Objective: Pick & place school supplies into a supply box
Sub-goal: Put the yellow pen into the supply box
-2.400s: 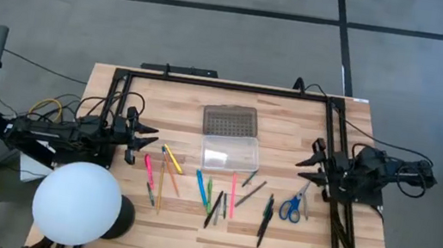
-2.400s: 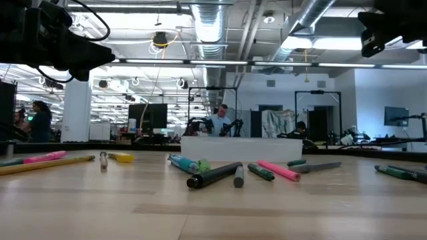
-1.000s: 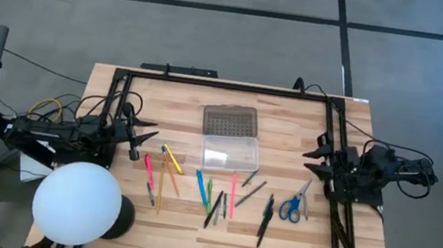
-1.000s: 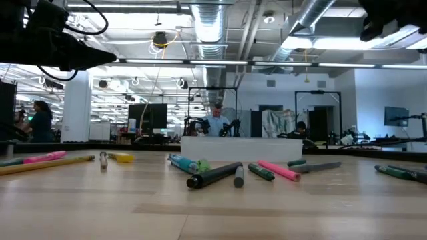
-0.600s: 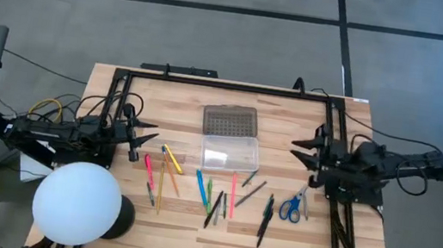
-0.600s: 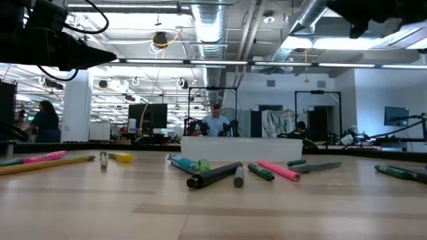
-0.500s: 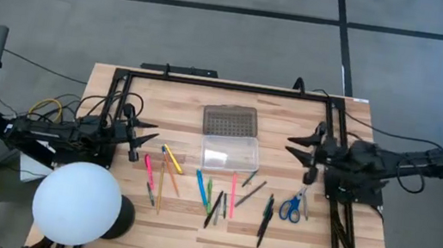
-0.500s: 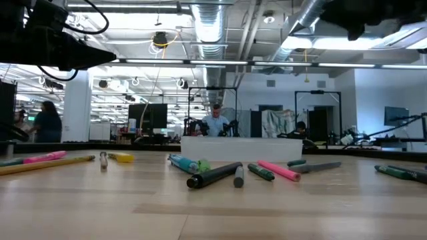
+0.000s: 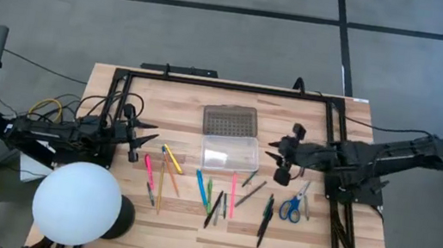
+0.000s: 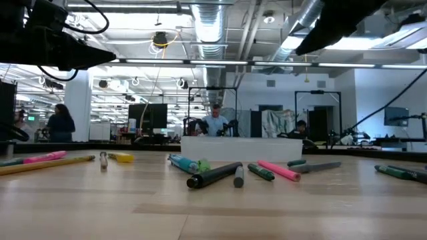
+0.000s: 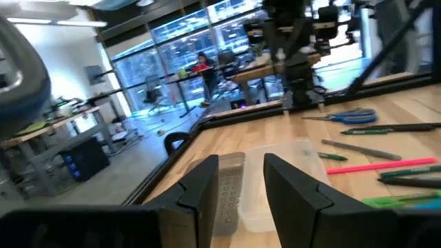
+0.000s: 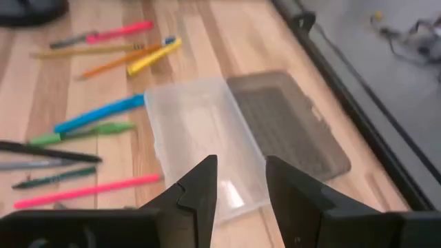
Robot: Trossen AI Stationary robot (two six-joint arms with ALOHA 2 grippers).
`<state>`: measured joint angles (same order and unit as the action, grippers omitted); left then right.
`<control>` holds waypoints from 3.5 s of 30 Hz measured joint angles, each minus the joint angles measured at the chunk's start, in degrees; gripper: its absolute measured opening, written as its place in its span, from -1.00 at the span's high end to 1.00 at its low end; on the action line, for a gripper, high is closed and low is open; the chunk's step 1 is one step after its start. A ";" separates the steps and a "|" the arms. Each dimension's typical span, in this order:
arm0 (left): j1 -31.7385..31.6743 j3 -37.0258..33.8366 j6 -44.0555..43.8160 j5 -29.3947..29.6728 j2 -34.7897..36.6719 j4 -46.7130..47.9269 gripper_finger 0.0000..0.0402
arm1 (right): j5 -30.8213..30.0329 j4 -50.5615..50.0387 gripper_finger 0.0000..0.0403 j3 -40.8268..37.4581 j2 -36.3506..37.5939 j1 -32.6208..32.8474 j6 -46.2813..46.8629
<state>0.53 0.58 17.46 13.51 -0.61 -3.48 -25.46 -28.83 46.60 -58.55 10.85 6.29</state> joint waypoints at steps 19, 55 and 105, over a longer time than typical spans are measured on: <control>0.01 6.85 5.55 -3.27 -20.24 -8.08 0.44 | 3.06 10.28 0.41 1.98 -6.94 -2.81 -7.93; -2.62 39.02 3.50 -8.08 -78.57 27.58 0.44 | 4.97 8.41 0.41 1.91 -7.44 3.28 -8.34; -6.84 37.71 11.23 -15.87 -86.20 26.68 0.44 | 4.82 6.97 0.41 1.89 -7.44 9.40 -5.18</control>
<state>-6.31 38.29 28.69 -2.36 -86.81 23.20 -20.64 -21.87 48.49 -66.00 20.25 1.10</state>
